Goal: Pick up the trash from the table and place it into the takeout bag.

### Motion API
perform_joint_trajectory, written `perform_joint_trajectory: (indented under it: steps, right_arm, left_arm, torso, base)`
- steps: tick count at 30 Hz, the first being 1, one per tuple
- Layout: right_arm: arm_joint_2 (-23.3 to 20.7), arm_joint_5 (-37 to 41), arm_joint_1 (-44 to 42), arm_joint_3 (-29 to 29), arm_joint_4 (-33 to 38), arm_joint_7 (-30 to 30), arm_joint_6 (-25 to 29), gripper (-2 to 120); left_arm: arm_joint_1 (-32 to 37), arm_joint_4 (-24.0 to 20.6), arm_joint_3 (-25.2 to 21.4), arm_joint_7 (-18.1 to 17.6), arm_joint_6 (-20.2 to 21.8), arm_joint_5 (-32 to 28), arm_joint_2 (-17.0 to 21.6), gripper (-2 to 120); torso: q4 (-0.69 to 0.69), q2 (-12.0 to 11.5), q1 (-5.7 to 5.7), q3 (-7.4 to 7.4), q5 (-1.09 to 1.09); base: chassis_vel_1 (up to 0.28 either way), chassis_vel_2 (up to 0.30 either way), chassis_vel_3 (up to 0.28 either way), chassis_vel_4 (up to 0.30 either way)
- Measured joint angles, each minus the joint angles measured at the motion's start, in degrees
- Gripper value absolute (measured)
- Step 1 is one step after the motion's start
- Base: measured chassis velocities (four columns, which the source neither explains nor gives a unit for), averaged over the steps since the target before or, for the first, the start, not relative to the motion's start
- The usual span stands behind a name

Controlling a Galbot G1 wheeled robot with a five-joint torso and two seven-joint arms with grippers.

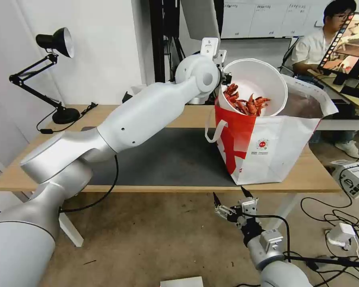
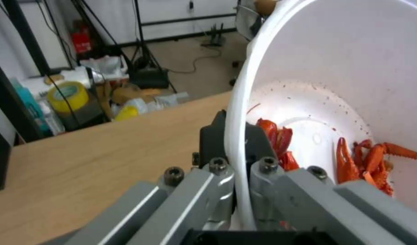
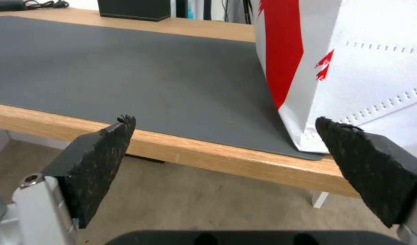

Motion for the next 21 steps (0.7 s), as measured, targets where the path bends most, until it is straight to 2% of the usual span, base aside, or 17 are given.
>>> perform_joint_trajectory:
  steps: [11, 13, 21]
  right_arm:
    - [0.00, 0.00, 0.00, 0.00, 0.00, 0.00, 0.00, 100]
    - [0.00, 0.00, 0.00, 0.00, 0.00, 0.00, 0.00, 100]
    - [0.00, 0.00, 0.00, 0.00, 0.00, 0.00, 0.00, 100]
  left_arm:
    - [0.42, -1.70, 1.26, 1.92, -1.54, 2.56, 0.48, 0]
    - [0.64, -4.06, 2.25, 3.75, -1.49, 2.76, 1.71, 0]
    - [1.06, -7.28, 3.48, 6.39, 0.05, 2.71, 3.72, 0]
  torso:
    - [0.00, 0.00, 0.00, 0.00, 0.00]
    - [0.00, 0.00, 0.00, 0.00, 0.00]
    - [0.00, 0.00, 0.00, 0.00, 0.00]
  base:
    - [0.000, 0.000, 0.000, 0.000]
    - [0.000, 0.000, 0.000, 0.000]
    - [0.000, 0.000, 0.000, 0.000]
